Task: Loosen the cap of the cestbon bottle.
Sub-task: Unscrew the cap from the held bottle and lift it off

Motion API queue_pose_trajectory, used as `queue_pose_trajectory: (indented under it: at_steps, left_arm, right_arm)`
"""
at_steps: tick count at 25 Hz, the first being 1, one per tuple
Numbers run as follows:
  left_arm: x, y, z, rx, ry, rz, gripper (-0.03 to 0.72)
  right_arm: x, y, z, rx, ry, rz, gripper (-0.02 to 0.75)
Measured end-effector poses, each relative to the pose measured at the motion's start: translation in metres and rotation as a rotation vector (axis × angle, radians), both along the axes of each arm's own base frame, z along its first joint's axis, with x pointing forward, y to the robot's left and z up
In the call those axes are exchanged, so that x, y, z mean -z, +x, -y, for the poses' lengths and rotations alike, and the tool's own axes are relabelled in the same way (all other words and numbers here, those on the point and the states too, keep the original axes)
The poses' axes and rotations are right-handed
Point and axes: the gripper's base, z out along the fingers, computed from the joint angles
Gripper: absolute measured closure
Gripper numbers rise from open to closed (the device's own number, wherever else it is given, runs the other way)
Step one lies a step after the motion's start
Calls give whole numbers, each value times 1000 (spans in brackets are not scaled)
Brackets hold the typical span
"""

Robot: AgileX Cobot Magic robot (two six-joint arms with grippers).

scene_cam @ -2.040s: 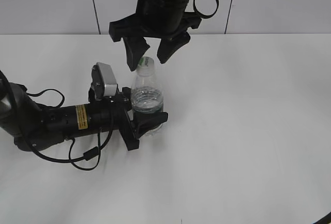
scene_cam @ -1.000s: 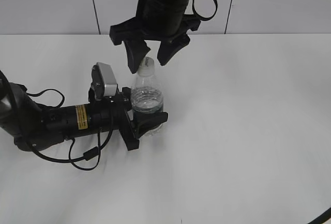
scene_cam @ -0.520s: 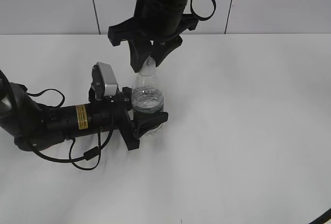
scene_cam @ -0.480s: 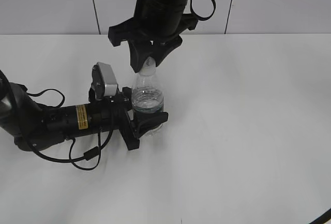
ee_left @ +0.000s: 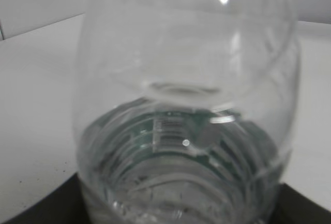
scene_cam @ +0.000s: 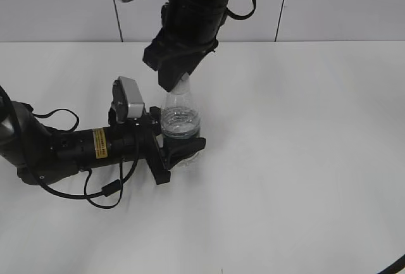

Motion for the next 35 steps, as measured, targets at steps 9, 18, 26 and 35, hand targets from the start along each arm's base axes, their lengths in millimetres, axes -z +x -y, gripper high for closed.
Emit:
queue_pose_trajectory:
  at_steps: [9, 18, 26, 35]
  left_arm:
    - [0, 0, 0, 2, 1, 2, 282]
    - [0, 0, 0, 4, 2, 4, 282]
    - [0, 0, 0, 5, 3, 7, 282]
    - [0, 0, 0, 6, 3, 6, 282]
  right_arm:
    - [0, -1, -1, -525, -37, 179, 434]
    - [0, -1, -1, -815, -62, 277, 434]
    - [0, -2, -1, -940, -72, 317, 434]
    - [0, -2, -1, -763, -54, 255, 377]
